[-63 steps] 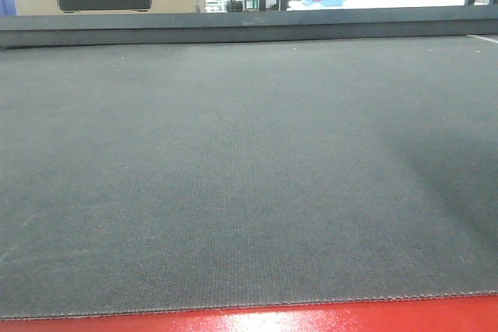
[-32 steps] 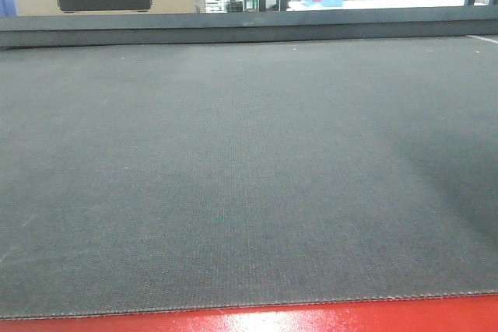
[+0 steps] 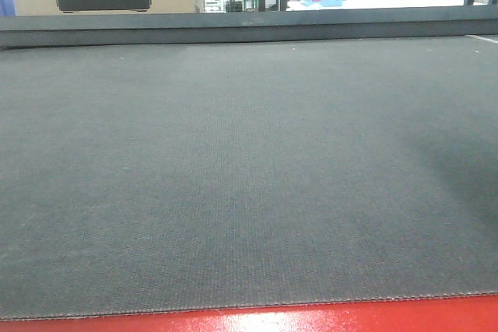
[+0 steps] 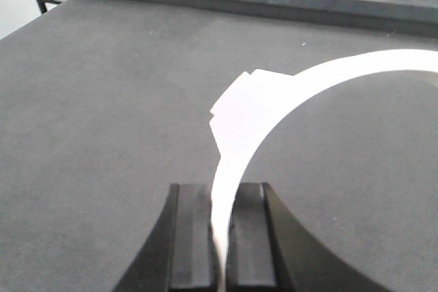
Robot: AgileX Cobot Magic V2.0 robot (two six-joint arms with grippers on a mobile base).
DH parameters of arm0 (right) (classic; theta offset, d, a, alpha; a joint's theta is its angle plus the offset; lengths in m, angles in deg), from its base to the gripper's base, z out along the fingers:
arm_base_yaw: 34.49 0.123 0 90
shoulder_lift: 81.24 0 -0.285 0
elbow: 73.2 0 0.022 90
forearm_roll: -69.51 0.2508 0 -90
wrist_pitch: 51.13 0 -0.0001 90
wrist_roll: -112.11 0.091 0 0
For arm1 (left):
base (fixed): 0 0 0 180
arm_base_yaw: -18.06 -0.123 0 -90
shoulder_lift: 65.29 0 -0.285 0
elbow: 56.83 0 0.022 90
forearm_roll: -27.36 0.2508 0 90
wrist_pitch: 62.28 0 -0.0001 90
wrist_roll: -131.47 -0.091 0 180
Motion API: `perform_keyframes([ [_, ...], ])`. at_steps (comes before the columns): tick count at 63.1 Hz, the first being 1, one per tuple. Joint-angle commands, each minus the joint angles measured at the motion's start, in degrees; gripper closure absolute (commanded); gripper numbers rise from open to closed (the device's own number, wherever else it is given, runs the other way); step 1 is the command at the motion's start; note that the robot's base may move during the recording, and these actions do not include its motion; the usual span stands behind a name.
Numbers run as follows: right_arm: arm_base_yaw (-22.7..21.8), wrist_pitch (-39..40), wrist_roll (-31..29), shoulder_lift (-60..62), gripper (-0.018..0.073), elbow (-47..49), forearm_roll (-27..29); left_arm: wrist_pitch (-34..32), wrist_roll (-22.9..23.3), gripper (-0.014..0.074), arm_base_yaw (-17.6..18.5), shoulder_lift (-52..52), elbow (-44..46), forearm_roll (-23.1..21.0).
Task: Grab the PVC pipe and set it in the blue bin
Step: 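Lift both held clamps up off the felt table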
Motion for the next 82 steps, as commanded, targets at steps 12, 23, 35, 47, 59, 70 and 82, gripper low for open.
perform_keyframes([
  [12,0.1,1.8,-0.3,0.3,0.0713,-0.1,-0.8,-3.3,-0.4,0.0707,2.6,0.4,0.0,0.4],
  [23,0.1,1.7,-0.1,0.3,0.0713,-0.1,-0.8,-3.3,-0.4,0.0707,2.6,0.4,0.0,0.4],
  [35,0.1,1.7,-0.1,0.3,0.0713,-0.1,-0.8,-2.3,-0.4,0.0707,2.6,0.4,0.0,0.4],
  [47,0.1,1.8,-0.1,0.3,0.0713,-0.1,-0.8,-2.4,-0.4,0.0707,2.6,0.4,0.0,0.4],
  [59,0.1,1.8,-0.1,0.3,0.0713,-0.1,-0.8,-2.4,-0.4,0.0707,2.6,0.4,0.0,0.4],
  [70,0.1,1.8,-0.1,0.3,0.0713,-0.1,-0.8,-2.4,-0.4,0.0707,2.6,0.4,0.0,0.4],
  [82,0.1,1.8,-0.1,0.3,0.0713,-0.1,-0.8,-2.4,-0.4,0.0707,2.6,0.4,0.0,0.4],
])
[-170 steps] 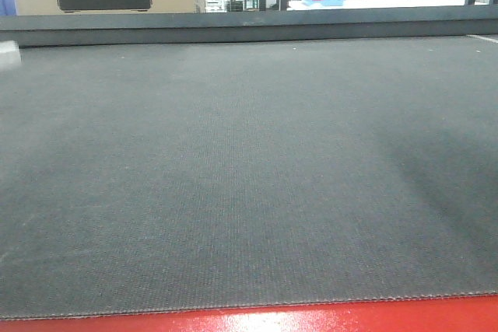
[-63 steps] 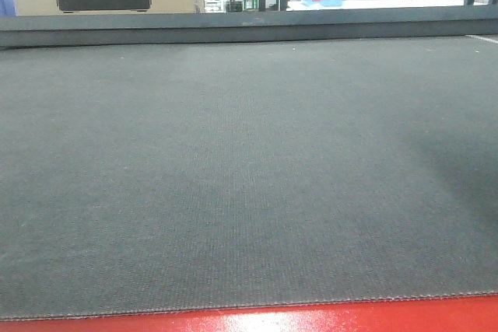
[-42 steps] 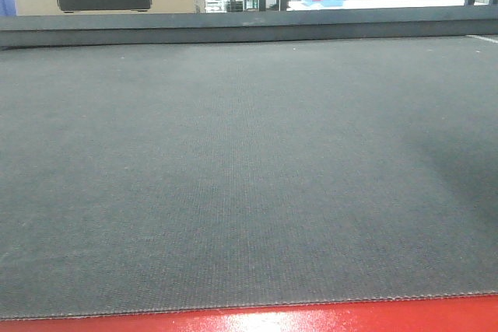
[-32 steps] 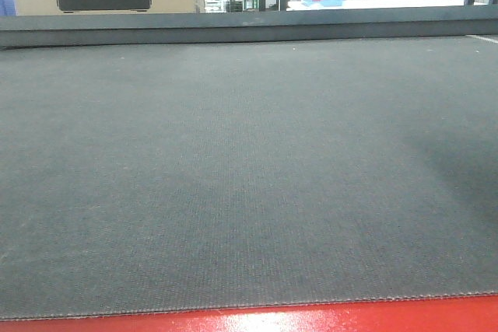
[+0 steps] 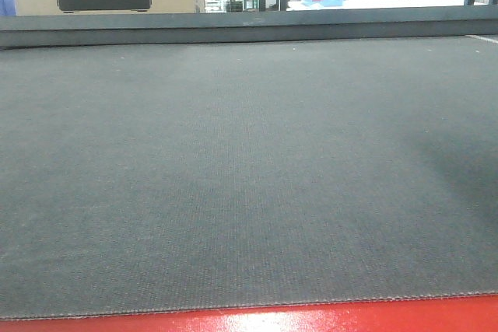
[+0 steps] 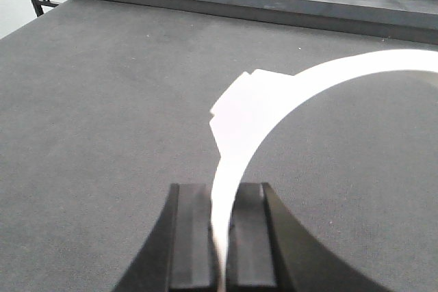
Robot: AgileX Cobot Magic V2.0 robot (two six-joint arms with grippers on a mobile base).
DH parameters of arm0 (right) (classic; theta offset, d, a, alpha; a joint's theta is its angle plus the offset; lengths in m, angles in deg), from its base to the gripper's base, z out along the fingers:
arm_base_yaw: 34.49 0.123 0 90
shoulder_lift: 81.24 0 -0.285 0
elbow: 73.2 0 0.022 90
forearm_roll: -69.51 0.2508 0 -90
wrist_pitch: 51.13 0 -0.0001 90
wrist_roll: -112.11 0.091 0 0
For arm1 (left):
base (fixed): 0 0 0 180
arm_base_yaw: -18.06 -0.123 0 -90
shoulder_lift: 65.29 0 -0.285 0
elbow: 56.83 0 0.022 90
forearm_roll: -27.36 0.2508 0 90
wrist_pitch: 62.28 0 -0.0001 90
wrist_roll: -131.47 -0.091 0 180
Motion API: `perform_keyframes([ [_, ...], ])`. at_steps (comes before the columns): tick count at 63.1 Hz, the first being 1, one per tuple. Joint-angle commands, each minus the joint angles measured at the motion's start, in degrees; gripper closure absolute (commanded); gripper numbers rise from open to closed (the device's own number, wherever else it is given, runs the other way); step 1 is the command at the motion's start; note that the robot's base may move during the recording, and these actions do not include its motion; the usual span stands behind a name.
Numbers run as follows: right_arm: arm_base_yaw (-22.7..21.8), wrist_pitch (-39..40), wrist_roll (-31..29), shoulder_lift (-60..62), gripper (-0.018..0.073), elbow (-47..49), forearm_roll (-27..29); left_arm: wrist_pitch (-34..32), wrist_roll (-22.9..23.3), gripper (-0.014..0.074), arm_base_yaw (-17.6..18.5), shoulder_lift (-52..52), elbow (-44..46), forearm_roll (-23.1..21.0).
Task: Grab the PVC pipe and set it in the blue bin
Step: 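Lift both held clamps up off the felt table, then drive the base to the shelf of blue bins holding both clamps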
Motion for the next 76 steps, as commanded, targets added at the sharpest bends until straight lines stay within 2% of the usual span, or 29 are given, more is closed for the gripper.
perform_keyframes([
  [1,0.1,1.6,-0.1,0.3,0.0713,-0.1,-0.5,-0.9,0.0,0.0707,0.3,0.4,0.1,-0.4],
  [76,0.1,1.6,-0.1,0.3,0.0713,-0.1,-0.5,-0.9,0.0,0.0707,0.3,0.4,0.1,-0.4],
])
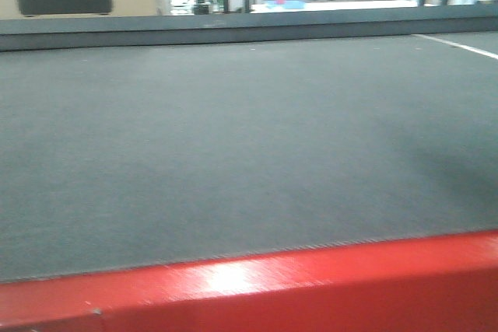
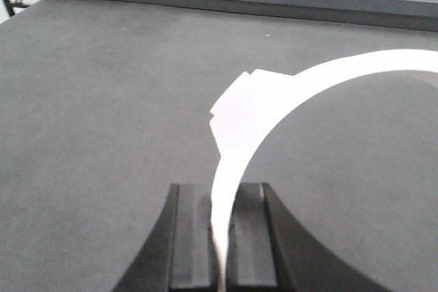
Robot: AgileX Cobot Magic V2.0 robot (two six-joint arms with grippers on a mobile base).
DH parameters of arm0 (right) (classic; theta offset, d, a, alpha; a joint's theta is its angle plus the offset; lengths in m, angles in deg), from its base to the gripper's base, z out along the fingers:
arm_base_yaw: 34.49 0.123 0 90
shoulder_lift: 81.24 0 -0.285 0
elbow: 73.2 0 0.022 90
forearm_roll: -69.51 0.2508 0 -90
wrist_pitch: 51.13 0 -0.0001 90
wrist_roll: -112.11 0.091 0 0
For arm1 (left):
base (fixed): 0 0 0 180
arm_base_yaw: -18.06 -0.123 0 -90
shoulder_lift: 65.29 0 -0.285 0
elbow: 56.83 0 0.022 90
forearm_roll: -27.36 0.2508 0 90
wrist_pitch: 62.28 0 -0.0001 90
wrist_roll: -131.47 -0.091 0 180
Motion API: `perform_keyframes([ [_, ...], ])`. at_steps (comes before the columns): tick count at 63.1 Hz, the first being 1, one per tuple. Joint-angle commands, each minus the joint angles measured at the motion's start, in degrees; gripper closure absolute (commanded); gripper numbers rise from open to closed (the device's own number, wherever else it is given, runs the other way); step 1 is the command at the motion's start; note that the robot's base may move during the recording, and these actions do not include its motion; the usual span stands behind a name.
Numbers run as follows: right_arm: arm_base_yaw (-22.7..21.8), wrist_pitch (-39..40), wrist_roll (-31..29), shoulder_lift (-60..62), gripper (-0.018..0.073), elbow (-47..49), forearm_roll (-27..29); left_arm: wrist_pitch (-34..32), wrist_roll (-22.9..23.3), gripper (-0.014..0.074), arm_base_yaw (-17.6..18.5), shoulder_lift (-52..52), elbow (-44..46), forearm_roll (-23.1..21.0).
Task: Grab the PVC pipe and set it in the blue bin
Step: 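Drive the base to the shelf of blue bins holding both clamps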
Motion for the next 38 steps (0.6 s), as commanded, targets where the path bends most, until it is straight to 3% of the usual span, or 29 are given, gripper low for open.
perform_keyframes([
  [1,0.1,1.6,-0.2,0.3,0.0713,-0.1,-0.5,-1.0,0.1,0.0707,0.3,0.4,0.1,-0.5],
  [38,0.1,1.6,-0.2,0.3,0.0713,-0.1,-0.5,-1.0,0.1,0.0707,0.3,0.4,0.1,-0.5],
])
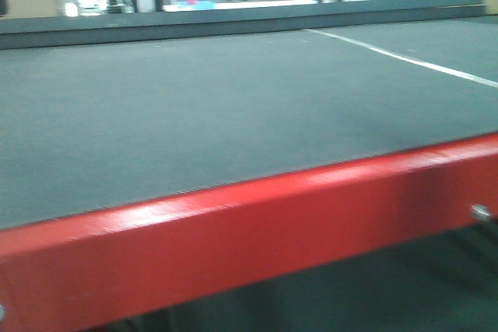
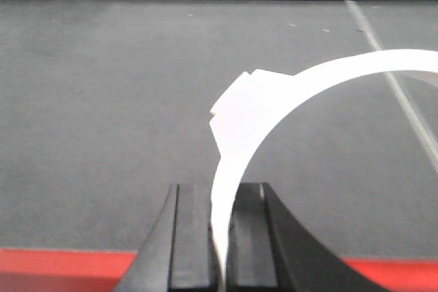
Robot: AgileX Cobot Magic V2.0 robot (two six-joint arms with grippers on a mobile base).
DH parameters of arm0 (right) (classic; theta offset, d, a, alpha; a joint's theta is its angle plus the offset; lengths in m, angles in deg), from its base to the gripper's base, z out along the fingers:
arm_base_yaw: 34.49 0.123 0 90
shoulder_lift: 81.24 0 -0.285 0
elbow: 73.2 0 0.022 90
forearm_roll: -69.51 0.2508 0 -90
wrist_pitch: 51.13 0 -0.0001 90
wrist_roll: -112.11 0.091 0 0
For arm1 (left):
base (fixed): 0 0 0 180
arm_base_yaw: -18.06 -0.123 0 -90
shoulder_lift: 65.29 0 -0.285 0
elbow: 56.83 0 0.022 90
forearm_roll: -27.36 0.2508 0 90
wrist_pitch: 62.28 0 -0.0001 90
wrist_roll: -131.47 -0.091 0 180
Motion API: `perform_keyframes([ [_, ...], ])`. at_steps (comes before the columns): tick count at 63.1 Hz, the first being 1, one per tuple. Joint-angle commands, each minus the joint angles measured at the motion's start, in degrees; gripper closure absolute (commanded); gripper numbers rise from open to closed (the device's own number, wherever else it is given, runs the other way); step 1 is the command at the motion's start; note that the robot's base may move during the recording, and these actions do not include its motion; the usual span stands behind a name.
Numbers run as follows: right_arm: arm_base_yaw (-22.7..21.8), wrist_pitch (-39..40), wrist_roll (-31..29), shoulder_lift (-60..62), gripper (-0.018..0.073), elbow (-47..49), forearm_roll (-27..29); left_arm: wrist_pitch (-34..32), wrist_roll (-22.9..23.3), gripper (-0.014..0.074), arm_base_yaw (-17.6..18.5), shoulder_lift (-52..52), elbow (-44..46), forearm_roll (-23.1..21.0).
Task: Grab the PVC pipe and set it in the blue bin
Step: 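Drive the base to the shelf of blue bins holding both clamps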
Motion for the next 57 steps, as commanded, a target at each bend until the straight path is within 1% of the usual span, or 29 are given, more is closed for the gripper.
perform_keyframes([
  [1,0.1,1.5,-0.1,0.3,0.0713,-0.1,-0.4,-1.0,0.1,0.0707,0.3,0.4,0.1,-0.5],
  [57,0.1,1.5,-0.1,0.3,0.0713,-0.1,-0.4,-1.0,0.1,0.0707,0.3,0.4,0.1,-0.5],
])
